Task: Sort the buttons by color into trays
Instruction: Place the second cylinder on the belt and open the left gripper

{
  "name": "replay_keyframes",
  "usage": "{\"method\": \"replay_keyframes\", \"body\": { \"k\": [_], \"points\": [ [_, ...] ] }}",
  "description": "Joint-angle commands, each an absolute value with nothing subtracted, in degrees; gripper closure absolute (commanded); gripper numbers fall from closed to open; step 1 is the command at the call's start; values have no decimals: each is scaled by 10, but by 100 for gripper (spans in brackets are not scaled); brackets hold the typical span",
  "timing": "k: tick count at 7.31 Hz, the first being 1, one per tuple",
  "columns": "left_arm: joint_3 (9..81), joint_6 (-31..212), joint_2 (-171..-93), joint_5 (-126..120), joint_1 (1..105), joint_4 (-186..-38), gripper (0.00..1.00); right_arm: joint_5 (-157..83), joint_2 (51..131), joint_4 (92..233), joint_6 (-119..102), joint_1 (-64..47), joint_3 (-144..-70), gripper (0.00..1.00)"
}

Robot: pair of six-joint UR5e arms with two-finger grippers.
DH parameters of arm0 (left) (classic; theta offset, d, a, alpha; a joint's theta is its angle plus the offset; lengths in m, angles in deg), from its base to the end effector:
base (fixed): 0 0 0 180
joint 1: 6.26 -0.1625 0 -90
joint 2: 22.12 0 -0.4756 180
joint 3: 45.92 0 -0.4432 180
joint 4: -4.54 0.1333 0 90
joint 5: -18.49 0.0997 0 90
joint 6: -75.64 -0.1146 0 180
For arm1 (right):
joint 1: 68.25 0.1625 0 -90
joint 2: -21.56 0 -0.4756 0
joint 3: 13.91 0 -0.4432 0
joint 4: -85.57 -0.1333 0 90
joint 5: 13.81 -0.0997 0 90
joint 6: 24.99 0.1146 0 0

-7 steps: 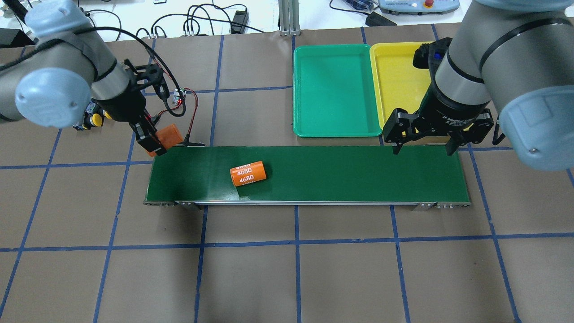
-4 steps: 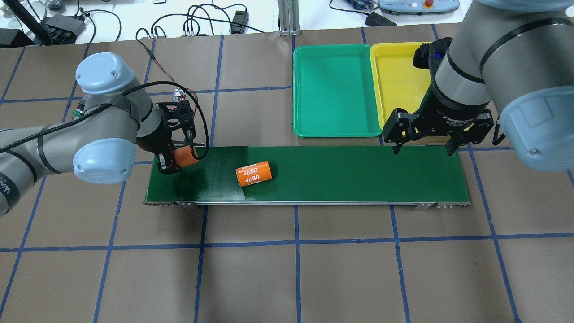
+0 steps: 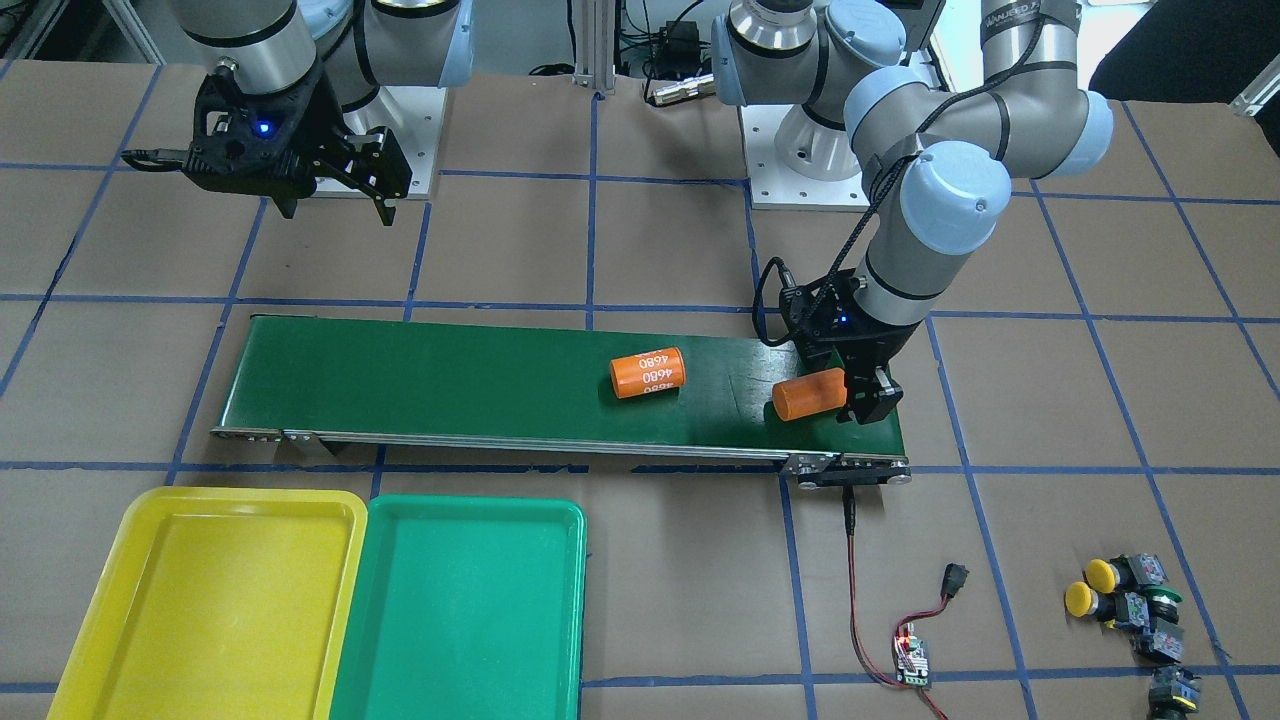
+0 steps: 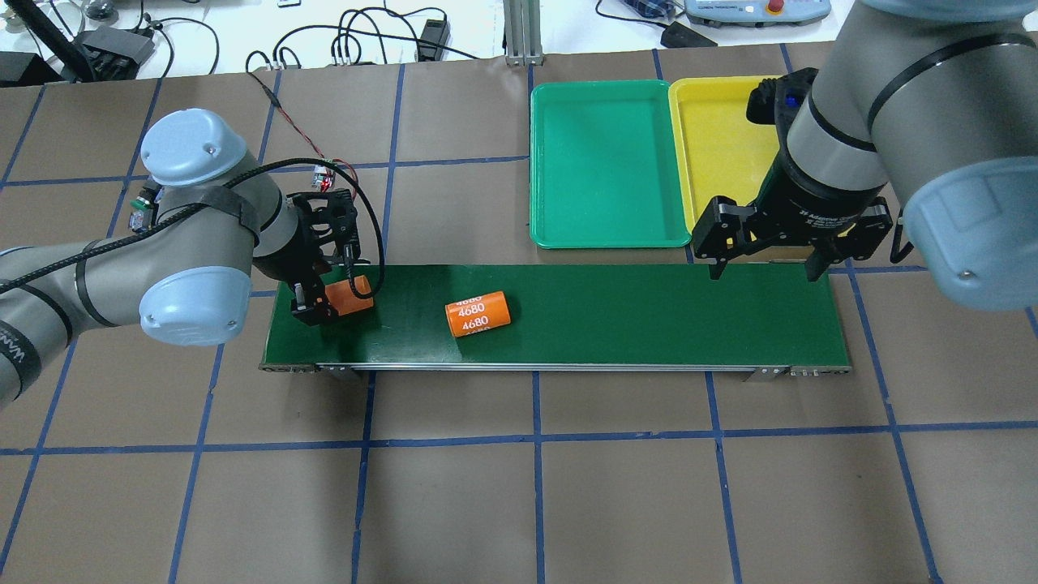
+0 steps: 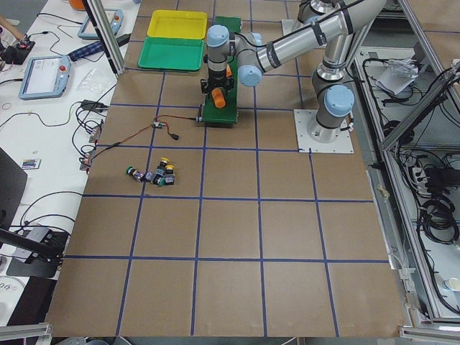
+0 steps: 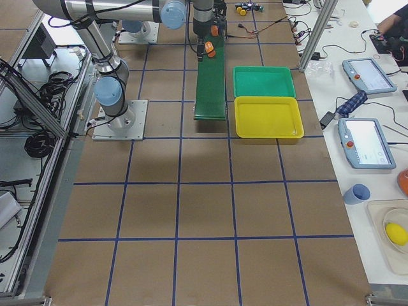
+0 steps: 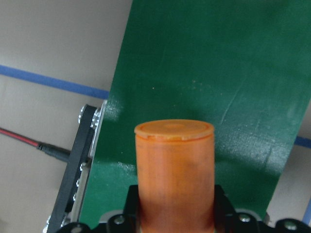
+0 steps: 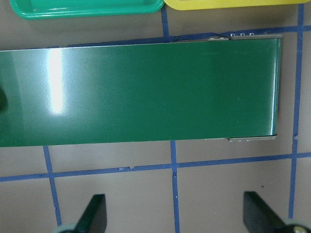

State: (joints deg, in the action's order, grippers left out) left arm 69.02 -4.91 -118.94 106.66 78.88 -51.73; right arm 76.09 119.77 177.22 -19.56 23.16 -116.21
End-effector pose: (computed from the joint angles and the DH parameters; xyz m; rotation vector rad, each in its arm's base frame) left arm -0.0910 -0.5466 0.2904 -1.9275 -2.4795 0.0737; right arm 0.1450 -0.4655 0.4829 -0.1102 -3.1381 -0.0669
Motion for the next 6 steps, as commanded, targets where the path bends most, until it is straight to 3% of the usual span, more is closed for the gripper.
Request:
{"method": "replay_keyframes", "body": {
  "k": [1, 3, 6],
  "points": [
    [648, -62, -1185, 1051, 754, -544, 0, 762, 1198, 1772, -196, 232, -1162, 0],
    [507, -194, -1233, 1014, 638, -687, 0, 765, 1197, 1769, -196, 232, -1163, 0],
    [330, -207, -1370, 1021, 588, -717, 0, 762, 1198, 1772, -195, 232, -1163, 0]
  ]
}}
